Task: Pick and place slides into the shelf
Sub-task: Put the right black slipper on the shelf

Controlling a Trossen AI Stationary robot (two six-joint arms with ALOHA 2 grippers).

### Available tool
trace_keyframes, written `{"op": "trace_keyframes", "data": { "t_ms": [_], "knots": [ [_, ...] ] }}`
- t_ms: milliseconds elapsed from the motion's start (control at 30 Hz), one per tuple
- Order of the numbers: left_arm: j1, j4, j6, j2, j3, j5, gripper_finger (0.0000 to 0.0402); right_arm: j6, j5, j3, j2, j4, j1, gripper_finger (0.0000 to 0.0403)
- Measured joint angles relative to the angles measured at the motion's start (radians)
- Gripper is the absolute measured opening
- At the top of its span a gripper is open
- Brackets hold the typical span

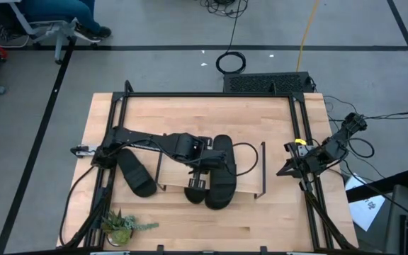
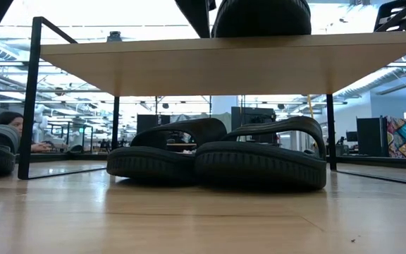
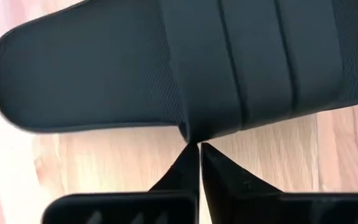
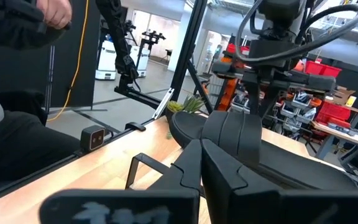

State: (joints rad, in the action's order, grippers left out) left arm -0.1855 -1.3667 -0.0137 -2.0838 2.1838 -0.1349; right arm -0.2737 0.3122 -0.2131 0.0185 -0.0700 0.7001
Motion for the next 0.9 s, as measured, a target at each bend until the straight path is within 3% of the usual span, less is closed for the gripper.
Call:
{"op": "trace_keyframes", "data": {
  "t_ms": [200, 900],
  "knots": [
    [0.004, 0.002, 0.059, 0.000, 0.000, 0.023, 0.0004, 0.000, 0.000, 0.000, 0.000, 0.000, 0.000, 0.0000],
    [0.029, 0.160, 0.019, -0.011, -0.078, 0.084, 0.0000, 0.000, 0.000, 0.001, 0.000, 0.003, 0.000, 0.0000]
  ]
}}
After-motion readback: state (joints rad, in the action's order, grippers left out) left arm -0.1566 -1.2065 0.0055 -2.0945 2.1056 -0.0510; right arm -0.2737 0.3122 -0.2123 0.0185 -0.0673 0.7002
